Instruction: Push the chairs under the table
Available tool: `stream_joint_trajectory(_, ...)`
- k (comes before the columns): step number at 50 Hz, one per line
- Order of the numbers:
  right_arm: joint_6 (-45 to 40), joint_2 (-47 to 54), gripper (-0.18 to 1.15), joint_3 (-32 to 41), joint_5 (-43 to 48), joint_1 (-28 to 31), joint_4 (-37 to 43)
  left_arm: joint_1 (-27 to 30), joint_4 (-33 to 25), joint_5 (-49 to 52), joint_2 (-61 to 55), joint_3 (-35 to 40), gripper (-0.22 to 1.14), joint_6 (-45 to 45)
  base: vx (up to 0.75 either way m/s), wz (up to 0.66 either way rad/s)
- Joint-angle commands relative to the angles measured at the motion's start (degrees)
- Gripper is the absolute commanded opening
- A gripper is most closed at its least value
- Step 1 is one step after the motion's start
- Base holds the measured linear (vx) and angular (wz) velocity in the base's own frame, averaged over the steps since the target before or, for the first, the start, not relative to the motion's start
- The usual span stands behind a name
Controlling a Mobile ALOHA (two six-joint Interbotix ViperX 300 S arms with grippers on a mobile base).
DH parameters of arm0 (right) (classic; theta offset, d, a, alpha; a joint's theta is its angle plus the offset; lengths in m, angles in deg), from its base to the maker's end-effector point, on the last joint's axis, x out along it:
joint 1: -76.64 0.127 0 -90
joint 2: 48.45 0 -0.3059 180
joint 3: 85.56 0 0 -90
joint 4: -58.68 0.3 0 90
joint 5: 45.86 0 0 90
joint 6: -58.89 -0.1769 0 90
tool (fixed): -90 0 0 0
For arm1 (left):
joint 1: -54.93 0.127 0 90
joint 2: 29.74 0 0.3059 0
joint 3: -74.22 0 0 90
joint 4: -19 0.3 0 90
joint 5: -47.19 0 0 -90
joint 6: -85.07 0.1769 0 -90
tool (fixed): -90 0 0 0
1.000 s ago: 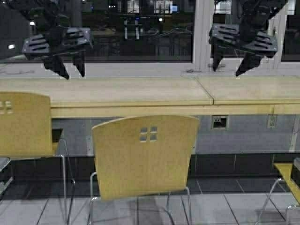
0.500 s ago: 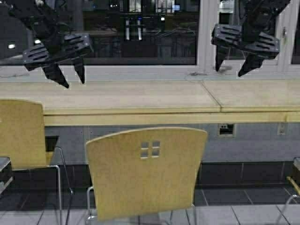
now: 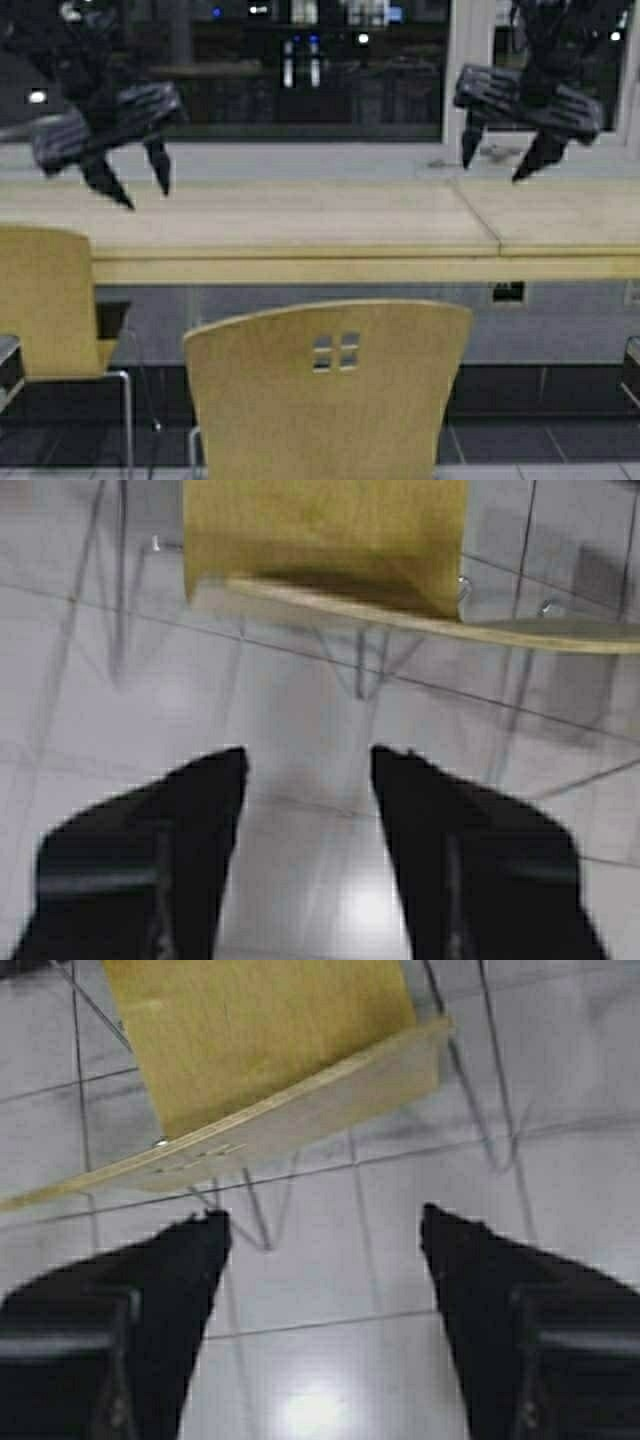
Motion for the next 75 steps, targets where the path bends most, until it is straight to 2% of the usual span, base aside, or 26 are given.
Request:
stream_joint_trajectory(1, -2.6, 1.1, 0.93, -2.4, 3.9, 0.2, 5.7, -4.5, -12.0, -5.4, -0.1, -3.4, 0.8, -1.7, 0.14, 0.03)
stream_joint_trajectory(6, -5.3, 3.0, 0.93, -2.8, 5.8, 0.8, 10.7, -7.7, -21.4, -9.8, -0.7, -3.8, 0.8, -3.0, 0.11, -0.01)
stream_joint_trajectory(12, -8.2, 5.2, 0.93, -2.0, 7.8, 1.1, 16.4, -10.8, -29.9, -12.2, -2.5, -1.6, 0.8, -4.7, 0.05, -0.04)
stream_joint_trajectory(21, -12.9, 8.1, 0.93, 0.6, 8.9, 1.8, 23.9, -14.0, -40.5, -13.6, -9.3, 3.1, 0.8, -9.1, 0.01, -0.02)
stream_joint_trajectory(25, -14.4, 9.9, 0.93, 3.6, 8.9, 3.1, 25.9, -14.7, -43.2, -14.2, -13.4, 5.7, 0.8, -11.5, 0.0, 0.0)
stream_joint_trajectory(36, -17.1, 16.1, 0.93, 12.0, 7.5, 6.2, 26.6, -14.8, -43.8, -14.2, -22.2, 12.7, 0.8, -17.1, -0.01, 0.0)
stream_joint_trajectory(50, -21.7, 24.7, 0.93, 18.8, 4.8, 6.4, 27.7, -14.9, -45.1, -16.0, -28.5, 17.7, 0.8, -24.2, 0.0, 0.0)
stream_joint_trajectory(59, -22.8, 28.7, 0.93, 22.8, 3.6, 6.3, 27.7, -14.8, -44.7, -16.2, -33.5, 21.4, 0.81, -24.9, 0.0, 0.0)
stream_joint_trajectory(75, -21.9, 33.8, 0.93, 26.7, 3.3, 6.2, 27.8, -13.7, -44.2, -16.9, -35.7, 22.6, 0.81, -24.9, 0.0, 0.0)
